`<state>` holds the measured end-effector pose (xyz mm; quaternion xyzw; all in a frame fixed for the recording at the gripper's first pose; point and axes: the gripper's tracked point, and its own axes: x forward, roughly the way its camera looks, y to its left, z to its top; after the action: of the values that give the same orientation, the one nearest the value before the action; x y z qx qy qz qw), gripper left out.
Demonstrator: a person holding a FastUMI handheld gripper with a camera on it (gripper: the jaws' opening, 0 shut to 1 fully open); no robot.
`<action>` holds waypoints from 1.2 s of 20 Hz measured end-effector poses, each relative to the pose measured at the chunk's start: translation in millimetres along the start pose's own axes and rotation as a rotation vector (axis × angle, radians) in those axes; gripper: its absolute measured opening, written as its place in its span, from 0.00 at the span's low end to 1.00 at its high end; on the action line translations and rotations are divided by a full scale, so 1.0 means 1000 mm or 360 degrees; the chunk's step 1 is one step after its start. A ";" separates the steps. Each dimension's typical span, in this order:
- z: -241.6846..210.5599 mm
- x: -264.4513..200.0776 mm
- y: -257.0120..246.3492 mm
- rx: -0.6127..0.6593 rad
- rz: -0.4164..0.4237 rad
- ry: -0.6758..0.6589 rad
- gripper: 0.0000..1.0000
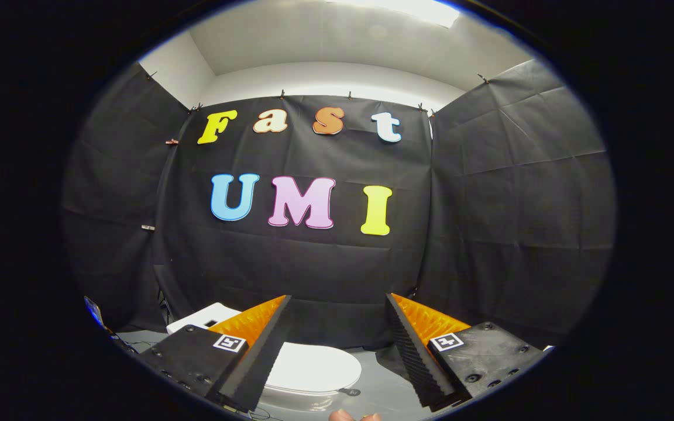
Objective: Open the toilet lid.
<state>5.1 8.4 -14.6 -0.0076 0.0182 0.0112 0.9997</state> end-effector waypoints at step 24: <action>-0.023 0.019 0.006 -0.0015 0.0005 -0.0030 0.99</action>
<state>23.3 14.4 -38.9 -0.0122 0.0086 0.0129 0.9998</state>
